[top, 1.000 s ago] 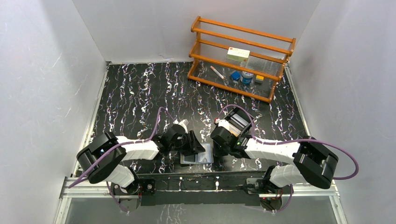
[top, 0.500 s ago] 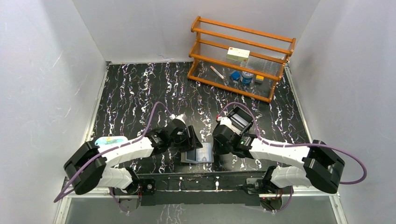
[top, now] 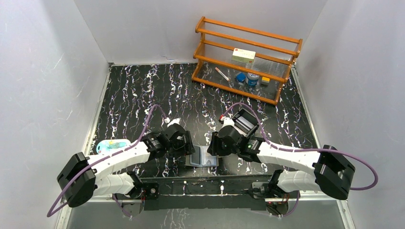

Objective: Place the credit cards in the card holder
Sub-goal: Insert the credit card into the card holder, then turn over the card slot in the card holder.

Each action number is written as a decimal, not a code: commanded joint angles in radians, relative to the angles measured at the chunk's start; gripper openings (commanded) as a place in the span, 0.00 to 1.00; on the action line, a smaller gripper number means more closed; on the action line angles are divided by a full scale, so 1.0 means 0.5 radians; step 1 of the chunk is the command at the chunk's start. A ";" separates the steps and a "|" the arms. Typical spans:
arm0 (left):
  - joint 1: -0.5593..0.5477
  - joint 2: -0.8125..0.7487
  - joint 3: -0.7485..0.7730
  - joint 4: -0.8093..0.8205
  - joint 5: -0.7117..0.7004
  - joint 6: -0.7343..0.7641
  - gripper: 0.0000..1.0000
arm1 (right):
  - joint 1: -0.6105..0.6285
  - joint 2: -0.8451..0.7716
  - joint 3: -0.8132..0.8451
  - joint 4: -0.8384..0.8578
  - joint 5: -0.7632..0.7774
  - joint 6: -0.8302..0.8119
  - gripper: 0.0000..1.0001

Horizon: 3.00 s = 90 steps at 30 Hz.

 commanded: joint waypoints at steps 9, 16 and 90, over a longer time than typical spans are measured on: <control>0.022 0.049 -0.147 0.149 0.035 0.111 0.58 | -0.109 0.110 -0.119 0.305 -0.168 0.046 0.52; 0.028 0.091 -0.200 0.233 0.083 0.105 0.34 | -0.140 0.163 -0.181 0.421 -0.248 0.118 0.53; 0.046 -0.323 -0.066 0.026 0.015 0.115 0.49 | -0.708 0.262 0.764 -0.685 0.476 -1.622 0.60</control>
